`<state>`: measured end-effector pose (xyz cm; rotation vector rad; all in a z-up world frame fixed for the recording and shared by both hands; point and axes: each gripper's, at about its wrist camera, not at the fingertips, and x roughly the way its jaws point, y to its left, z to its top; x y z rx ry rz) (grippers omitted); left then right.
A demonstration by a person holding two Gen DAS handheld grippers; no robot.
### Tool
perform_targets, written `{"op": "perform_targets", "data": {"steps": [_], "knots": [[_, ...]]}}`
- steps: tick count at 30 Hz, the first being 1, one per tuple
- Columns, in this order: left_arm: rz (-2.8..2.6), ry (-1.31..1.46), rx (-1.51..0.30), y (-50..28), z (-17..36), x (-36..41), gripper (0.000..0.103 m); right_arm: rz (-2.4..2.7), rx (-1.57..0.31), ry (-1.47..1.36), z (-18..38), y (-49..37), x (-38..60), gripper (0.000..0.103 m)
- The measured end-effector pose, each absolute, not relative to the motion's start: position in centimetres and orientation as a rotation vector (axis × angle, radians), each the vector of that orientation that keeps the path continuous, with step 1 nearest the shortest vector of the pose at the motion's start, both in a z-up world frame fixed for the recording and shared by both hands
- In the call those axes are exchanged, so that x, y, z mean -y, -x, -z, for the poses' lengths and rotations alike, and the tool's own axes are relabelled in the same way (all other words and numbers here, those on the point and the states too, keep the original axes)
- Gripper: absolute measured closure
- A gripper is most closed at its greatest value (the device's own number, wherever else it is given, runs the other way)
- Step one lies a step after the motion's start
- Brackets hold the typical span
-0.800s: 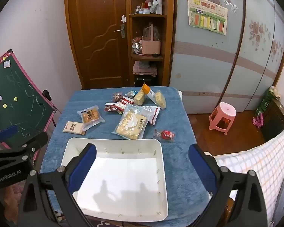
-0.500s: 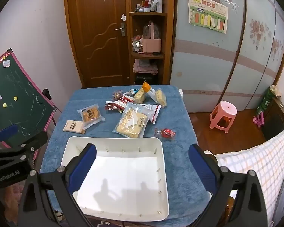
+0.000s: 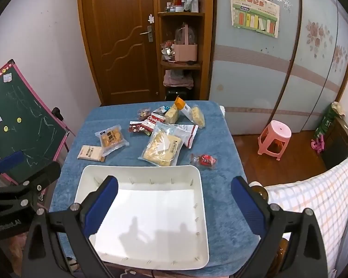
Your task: Organize snacks
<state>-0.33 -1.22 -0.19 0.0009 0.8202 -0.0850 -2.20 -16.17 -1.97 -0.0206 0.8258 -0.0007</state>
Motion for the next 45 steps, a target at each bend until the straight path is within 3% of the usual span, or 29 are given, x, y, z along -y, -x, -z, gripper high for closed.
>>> {"op": "perform_targets", "data": {"steps": [45], "knots": [[0.164, 0.087, -0.892, -3.2, 1.3, -0.6, 0.001, -0.022, -0.870, 0.027, 3.2, -1.4, 15.6, 0.004]]}}
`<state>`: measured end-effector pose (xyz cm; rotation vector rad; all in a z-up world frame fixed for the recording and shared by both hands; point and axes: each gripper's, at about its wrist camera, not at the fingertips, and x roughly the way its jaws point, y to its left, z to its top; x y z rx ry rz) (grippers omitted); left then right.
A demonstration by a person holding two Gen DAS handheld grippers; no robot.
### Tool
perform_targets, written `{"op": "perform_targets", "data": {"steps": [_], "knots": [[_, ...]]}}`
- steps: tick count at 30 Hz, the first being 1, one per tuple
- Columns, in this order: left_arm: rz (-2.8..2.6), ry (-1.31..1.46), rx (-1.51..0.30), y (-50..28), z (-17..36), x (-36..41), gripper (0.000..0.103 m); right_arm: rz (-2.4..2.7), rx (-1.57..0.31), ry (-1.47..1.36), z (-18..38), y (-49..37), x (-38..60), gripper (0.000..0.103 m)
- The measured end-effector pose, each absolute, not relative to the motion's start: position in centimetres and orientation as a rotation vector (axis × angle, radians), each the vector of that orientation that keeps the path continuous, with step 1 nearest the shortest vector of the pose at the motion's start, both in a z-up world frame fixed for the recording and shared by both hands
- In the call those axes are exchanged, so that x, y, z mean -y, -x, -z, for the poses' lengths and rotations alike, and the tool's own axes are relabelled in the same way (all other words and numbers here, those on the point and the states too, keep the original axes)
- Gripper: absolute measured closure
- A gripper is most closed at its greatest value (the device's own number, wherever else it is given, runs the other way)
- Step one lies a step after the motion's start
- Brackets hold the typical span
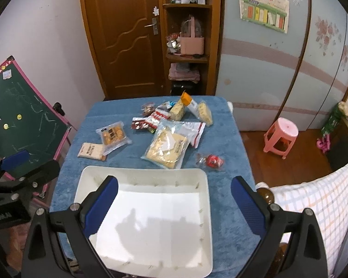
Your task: Organize snacks
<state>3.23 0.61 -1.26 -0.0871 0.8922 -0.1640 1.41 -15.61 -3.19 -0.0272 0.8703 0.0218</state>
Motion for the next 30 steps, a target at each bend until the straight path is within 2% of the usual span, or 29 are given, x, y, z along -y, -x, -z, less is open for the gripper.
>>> {"op": "perform_targets", "data": {"steps": [4, 10, 20, 25, 30], "knots": [[0.156, 0.073, -0.885, -4.1, 0.8, -1.1, 0.001, -0.013, -0.837, 0.052, 2.5, -1.8, 15.9, 0.004], [0.080, -0.079, -0.774, -4.6, -0.8, -1.0, 0.001, 0.008, -0.783, 0.092, 1.1, -3.0, 16.9, 0.004], [0.015, -0.133, -0.779, -10.8, -1.3, -5.7, 0.001, 0.067, -0.783, 0.165, 1.2, -9.2, 20.4, 0.004], [-0.008, -0.169, -0.889, -15.8, 2.7, -9.0, 0.001, 0.037, -0.894, 0.108, 4.7, -13.3, 23.9, 0.005], [-0.116, -0.134, -1.084, -20.2, 10.1, -12.6, 0.001, 0.032, -1.010, 0.050, 9.5, -16.0, 26.1, 0.005]]}}
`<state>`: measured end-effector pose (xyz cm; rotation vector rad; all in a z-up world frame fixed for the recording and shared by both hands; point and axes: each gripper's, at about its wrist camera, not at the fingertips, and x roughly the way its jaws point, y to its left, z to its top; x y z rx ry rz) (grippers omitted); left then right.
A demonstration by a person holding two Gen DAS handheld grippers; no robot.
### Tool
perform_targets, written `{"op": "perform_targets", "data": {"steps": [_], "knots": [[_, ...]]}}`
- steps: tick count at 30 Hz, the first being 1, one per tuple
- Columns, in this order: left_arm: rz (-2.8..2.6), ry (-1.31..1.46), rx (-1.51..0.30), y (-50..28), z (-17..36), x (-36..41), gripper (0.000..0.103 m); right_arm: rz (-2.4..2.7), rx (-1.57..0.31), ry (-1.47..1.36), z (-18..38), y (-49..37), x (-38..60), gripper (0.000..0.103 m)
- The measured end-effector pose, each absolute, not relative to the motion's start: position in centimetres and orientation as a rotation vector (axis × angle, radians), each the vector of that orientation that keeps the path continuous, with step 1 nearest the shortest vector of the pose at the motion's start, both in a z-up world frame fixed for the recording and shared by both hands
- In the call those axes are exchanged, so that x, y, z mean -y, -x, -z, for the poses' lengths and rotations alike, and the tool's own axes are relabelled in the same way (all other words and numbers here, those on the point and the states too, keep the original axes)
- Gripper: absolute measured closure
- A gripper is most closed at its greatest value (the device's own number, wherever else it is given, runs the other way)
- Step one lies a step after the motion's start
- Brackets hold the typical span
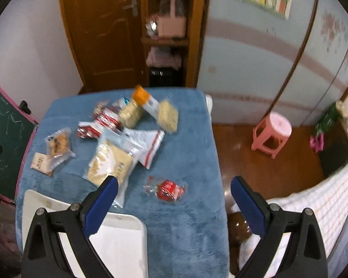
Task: Organize snacks
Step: 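Grasp the beige biscuit pouch with the left tool while the right tool grasps the red-labelled bread bag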
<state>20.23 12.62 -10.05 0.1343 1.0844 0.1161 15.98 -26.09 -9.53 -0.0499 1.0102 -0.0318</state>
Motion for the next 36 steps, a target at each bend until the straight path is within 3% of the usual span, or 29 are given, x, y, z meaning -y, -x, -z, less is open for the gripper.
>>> {"op": "perform_targets", "data": {"steps": [9, 16, 26, 31, 36], "knots": [[-0.229, 0.164, -1.335, -22.7, 20.6, -16.9, 0.001, 0.067, -1.253, 0.033, 20.0, -20.6, 28.0, 0.022], [-0.360, 0.302, -1.327, -24.7, 23.7, -18.2, 0.001, 0.128, -1.353, -0.105, 24.5, -22.6, 28.9, 0.026], [-0.455, 0.436, -1.350, -26.7, 26.1, -19.5, 0.001, 0.057, -1.399, -0.209, 27.1, -23.1, 28.0, 0.026], [-0.510, 0.544, -1.365, -27.4, 27.8, -20.3, 0.001, 0.015, -1.385, -0.156, 27.0, -22.0, 27.2, 0.038], [-0.552, 0.639, -1.367, -28.0, 29.0, -20.5, 0.002, 0.000, -1.367, -0.092, 26.6, -21.2, 26.0, 0.039]]}}
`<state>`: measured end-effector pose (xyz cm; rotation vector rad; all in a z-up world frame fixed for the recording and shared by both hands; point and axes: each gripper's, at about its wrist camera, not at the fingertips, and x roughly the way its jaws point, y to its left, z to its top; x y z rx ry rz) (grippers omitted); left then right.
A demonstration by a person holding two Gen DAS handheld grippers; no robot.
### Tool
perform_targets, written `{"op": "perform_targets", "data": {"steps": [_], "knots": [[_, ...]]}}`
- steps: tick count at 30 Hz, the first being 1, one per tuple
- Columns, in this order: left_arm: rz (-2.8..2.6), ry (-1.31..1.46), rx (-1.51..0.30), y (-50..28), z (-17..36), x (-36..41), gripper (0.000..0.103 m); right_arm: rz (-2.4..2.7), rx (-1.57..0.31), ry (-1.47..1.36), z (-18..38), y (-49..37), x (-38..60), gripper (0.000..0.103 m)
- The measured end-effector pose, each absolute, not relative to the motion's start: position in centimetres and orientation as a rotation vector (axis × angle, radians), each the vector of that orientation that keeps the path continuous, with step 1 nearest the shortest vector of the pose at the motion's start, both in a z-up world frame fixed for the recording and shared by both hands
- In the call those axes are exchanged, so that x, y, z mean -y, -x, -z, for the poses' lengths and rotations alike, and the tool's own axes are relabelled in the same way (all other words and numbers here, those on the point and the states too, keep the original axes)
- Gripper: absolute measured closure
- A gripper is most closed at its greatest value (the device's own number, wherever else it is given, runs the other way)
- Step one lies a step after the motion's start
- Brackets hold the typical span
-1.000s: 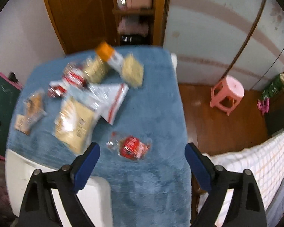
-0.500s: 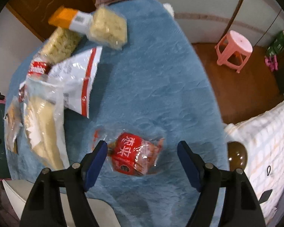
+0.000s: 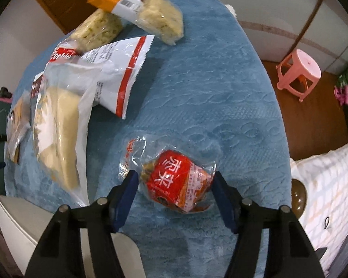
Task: Organize snacks
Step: 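Grasp the beige biscuit pouch with the left tool while the right tool grasps the red-labelled bread bag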
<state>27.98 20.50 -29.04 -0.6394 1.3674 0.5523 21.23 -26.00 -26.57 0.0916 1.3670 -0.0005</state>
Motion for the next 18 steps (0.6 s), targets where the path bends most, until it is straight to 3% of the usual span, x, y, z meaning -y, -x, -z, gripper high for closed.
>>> {"op": "perform_targets", "data": {"steps": [18], "knots": [[-0.488, 0.552, -1.557, -30.6, 31.3, -19.7, 0.000, -0.016, -1.347, -0.099, 26.8, -20.5, 27.0, 0.038]]}}
